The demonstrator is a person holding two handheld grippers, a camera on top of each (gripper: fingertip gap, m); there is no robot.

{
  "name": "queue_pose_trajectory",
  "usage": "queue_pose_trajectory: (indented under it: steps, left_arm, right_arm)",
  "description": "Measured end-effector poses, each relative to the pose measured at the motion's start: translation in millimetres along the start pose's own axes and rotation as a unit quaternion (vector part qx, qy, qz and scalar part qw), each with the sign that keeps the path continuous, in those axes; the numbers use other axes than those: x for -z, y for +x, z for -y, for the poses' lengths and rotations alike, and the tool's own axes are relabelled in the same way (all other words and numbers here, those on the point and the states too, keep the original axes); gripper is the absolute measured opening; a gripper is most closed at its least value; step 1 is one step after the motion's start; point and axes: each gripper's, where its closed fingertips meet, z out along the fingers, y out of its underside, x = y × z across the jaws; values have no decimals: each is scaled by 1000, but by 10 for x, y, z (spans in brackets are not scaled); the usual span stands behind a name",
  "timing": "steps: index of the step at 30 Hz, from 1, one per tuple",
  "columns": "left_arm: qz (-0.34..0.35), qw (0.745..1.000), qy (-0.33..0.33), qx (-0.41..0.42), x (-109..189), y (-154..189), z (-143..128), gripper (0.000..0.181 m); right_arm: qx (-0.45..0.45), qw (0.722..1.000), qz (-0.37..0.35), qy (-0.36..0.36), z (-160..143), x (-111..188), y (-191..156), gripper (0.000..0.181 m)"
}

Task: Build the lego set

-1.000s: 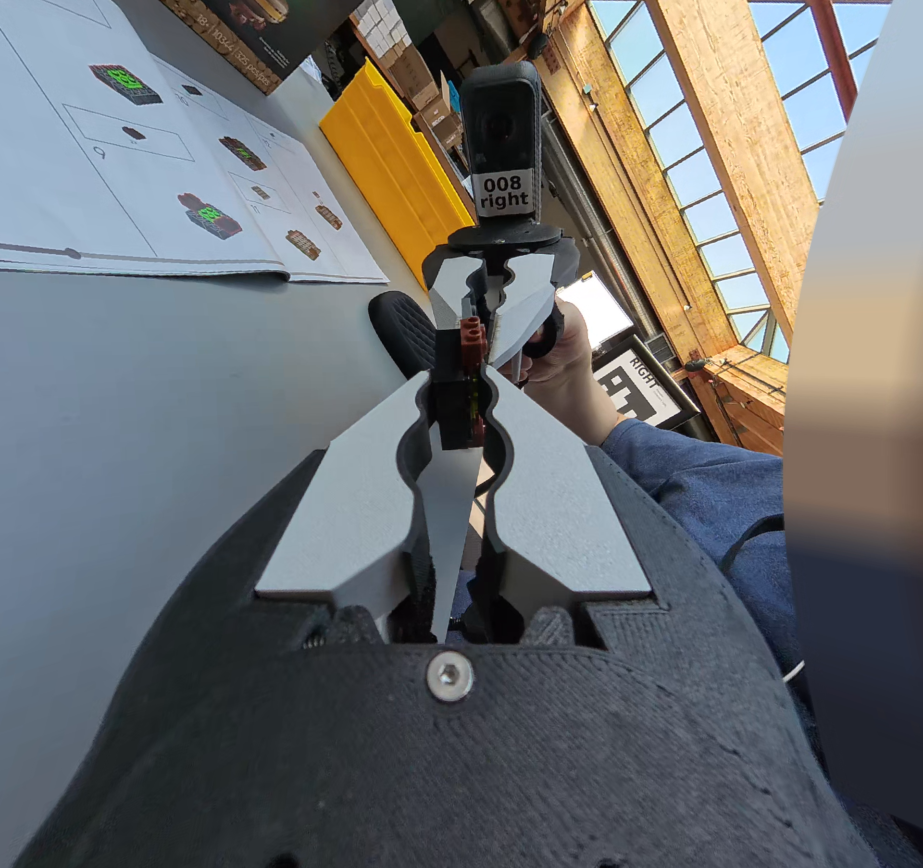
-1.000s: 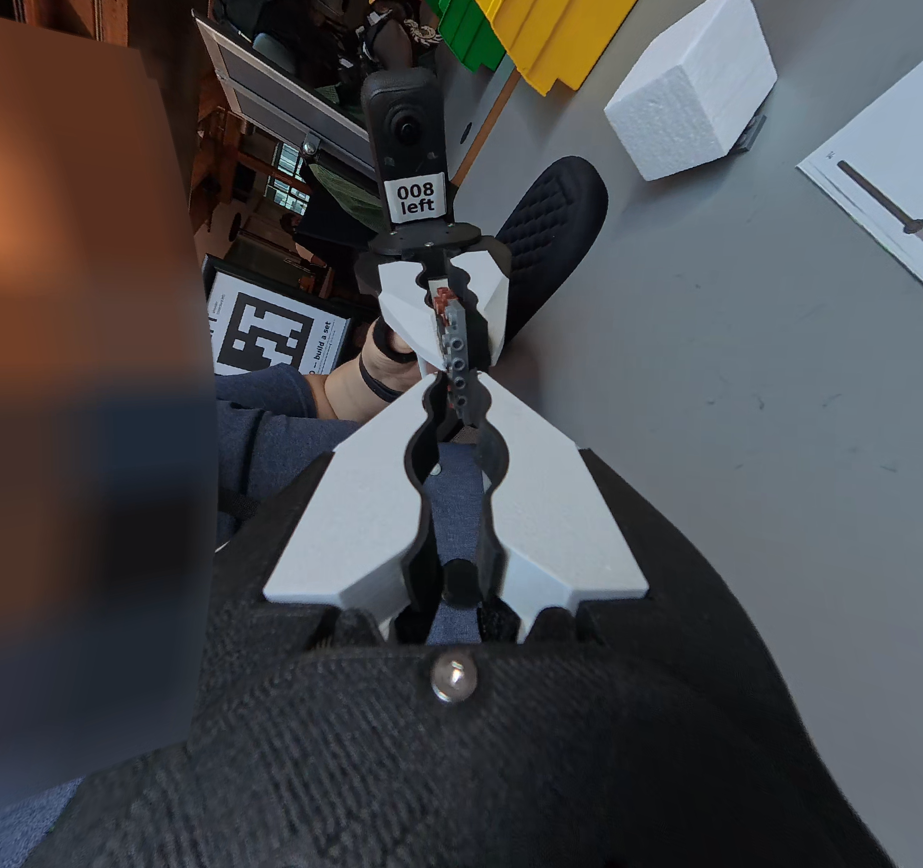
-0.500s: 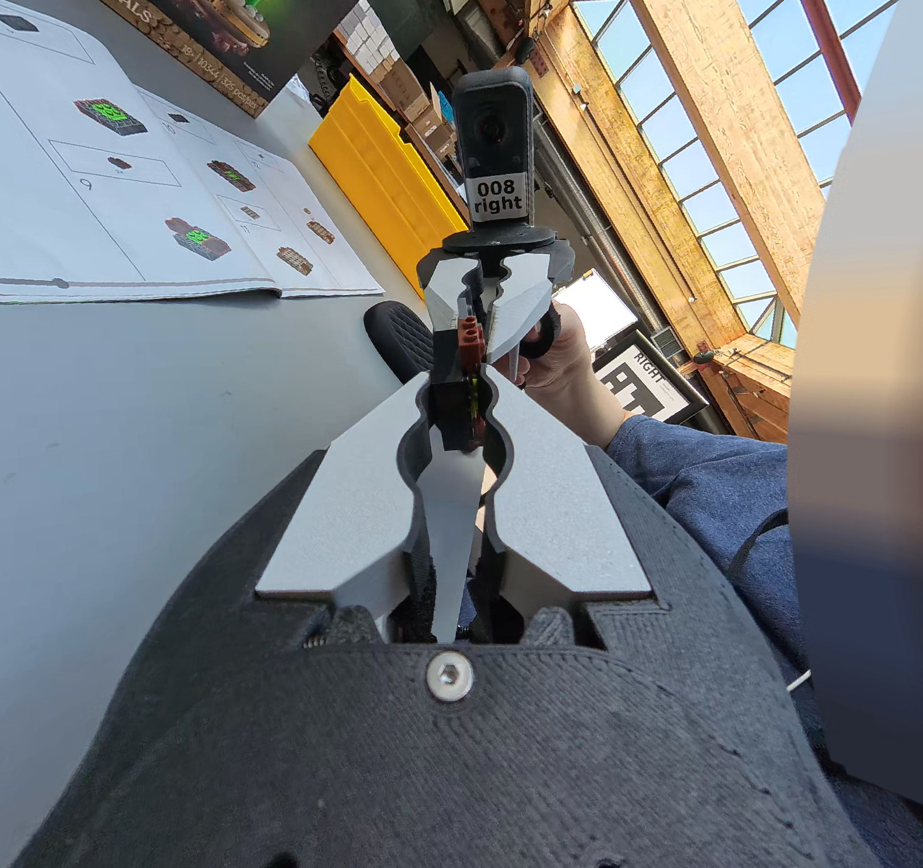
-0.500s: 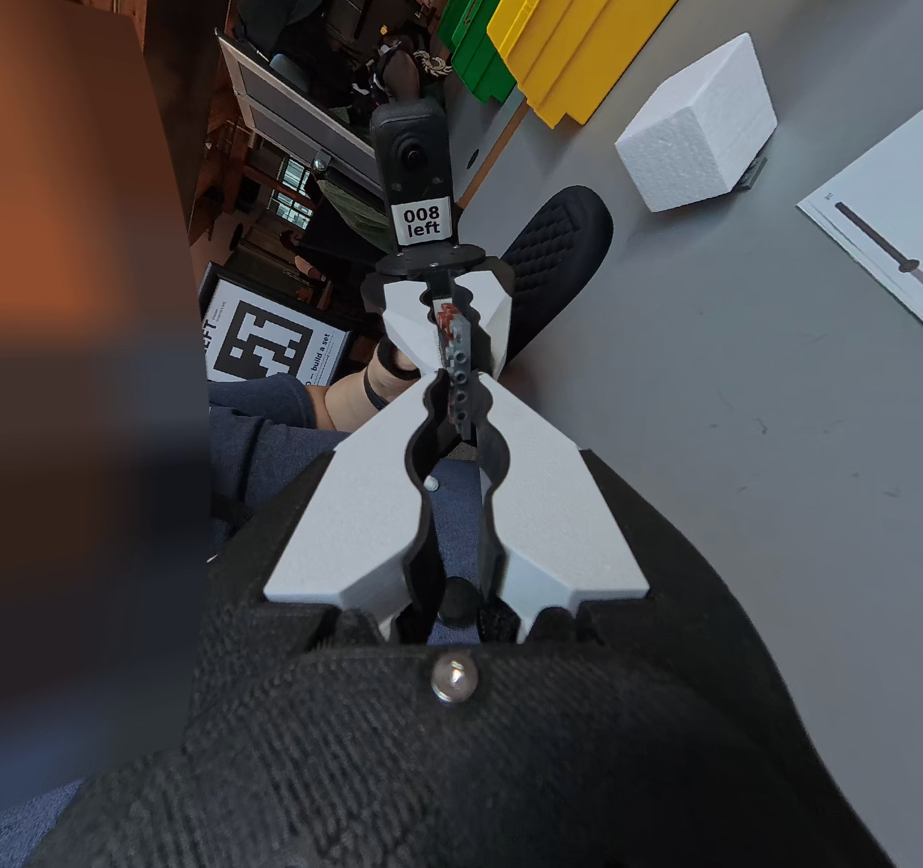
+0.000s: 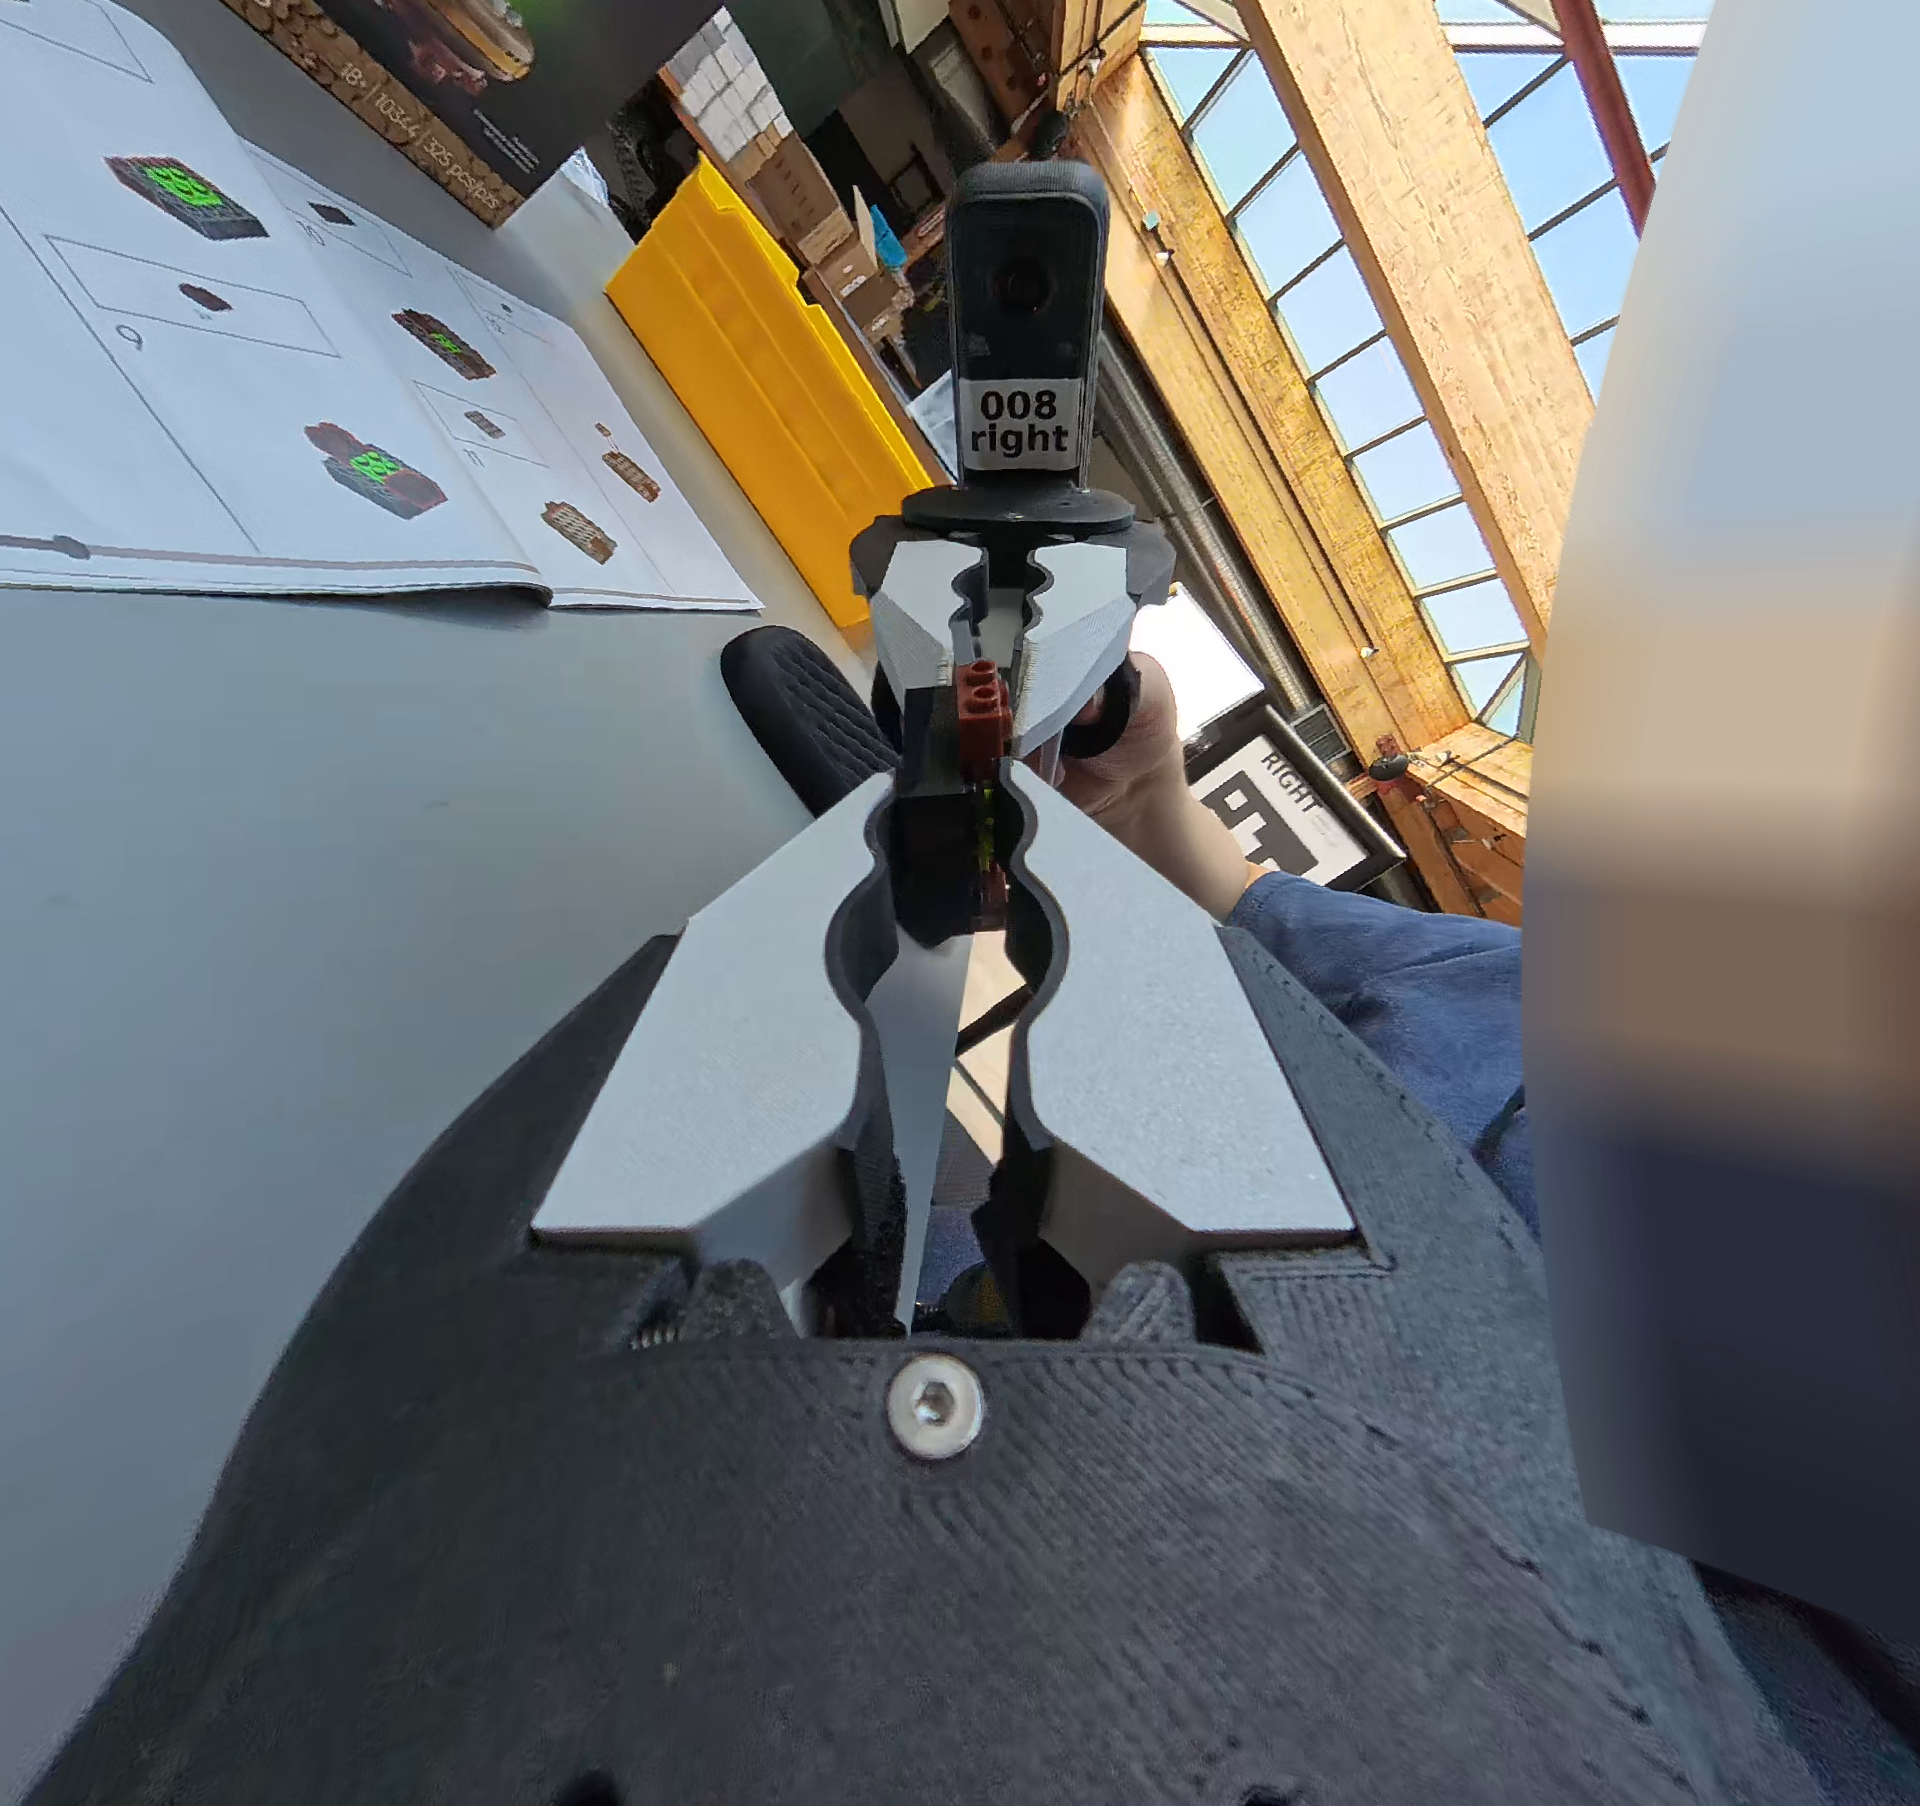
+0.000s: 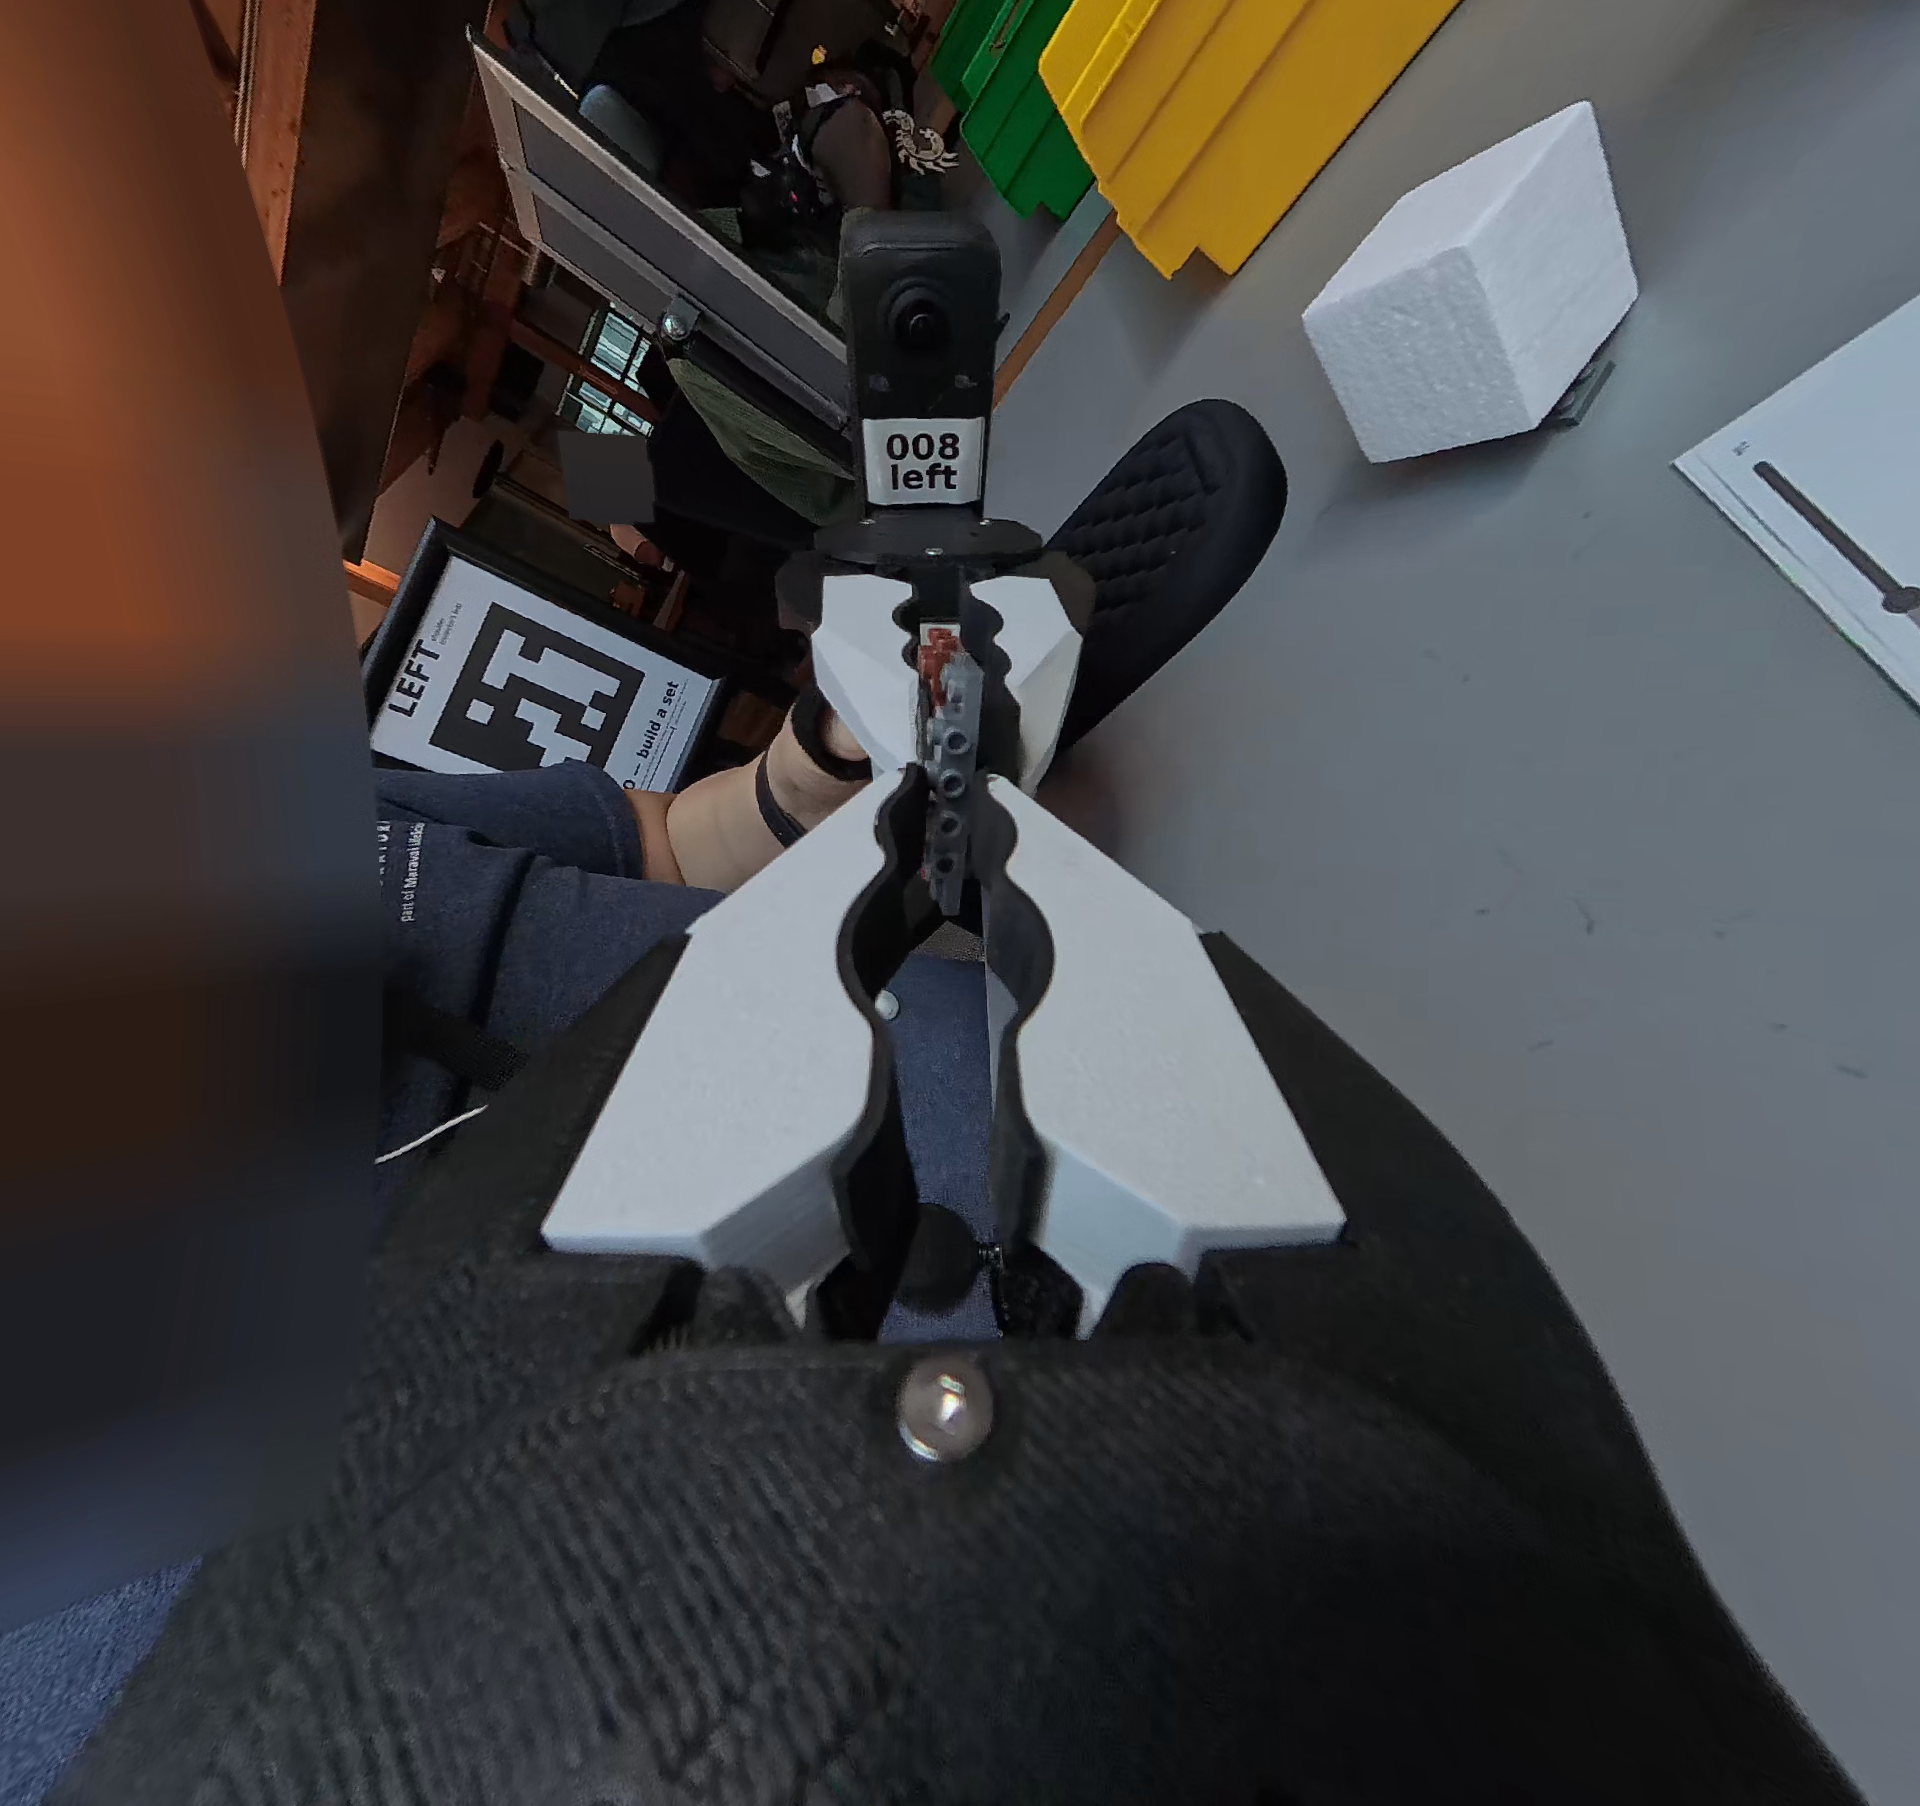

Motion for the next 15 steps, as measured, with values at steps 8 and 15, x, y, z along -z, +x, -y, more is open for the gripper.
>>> queue_pose_trajectory:
  steps: [8,15]
  left_arm:
    - [-48,997,24,51,-7,73,97,13]
    - [-37,998,21,36,-16,70,100,13]
  right_arm:
    - [15,999,-21,-25,-45,16,-23,27]
    - [-39,999,31,11,-46,-40,-60,17]
